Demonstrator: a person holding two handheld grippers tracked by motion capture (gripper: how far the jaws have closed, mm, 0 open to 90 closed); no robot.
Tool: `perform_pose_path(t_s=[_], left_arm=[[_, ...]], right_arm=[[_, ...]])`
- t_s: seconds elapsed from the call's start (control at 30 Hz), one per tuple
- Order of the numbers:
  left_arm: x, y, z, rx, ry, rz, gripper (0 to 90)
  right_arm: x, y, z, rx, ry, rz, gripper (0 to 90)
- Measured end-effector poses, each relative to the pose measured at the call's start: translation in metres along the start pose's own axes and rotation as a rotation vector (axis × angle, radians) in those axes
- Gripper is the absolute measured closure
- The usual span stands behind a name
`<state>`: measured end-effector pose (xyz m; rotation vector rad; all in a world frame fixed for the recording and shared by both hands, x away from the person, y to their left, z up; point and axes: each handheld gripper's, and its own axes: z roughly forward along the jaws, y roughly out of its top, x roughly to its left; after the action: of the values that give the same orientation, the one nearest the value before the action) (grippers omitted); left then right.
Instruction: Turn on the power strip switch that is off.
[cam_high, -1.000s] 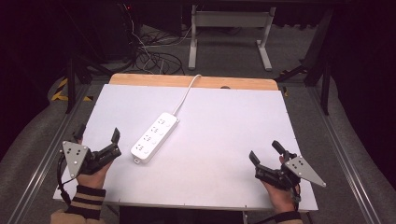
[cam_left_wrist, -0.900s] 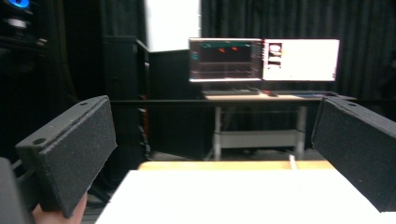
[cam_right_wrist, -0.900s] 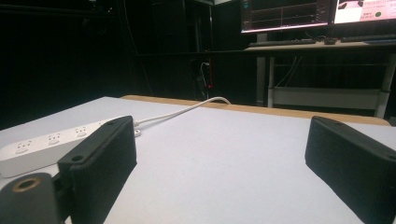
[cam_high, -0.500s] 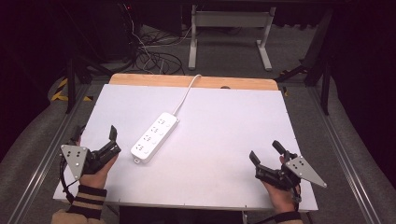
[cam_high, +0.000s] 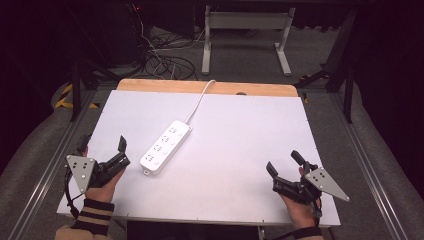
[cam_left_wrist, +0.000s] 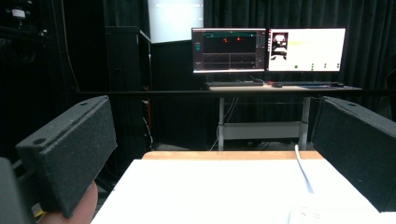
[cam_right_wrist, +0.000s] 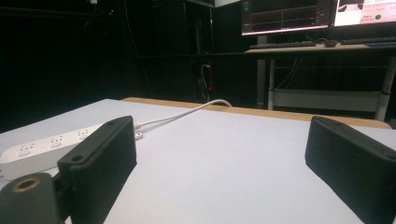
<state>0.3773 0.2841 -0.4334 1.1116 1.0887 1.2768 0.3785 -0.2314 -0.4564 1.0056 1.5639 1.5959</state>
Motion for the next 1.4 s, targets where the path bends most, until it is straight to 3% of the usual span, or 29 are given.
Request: perform_pose_path(t_s=[1.4], left_arm=[[-0.0029, -0.0029, 0.0052, 0.022, -0.009, 0.011, 0.4]], right_arm=[[-0.002, -0.0005, -0.0023, 0.002, -0.008, 0.005, 9.2]])
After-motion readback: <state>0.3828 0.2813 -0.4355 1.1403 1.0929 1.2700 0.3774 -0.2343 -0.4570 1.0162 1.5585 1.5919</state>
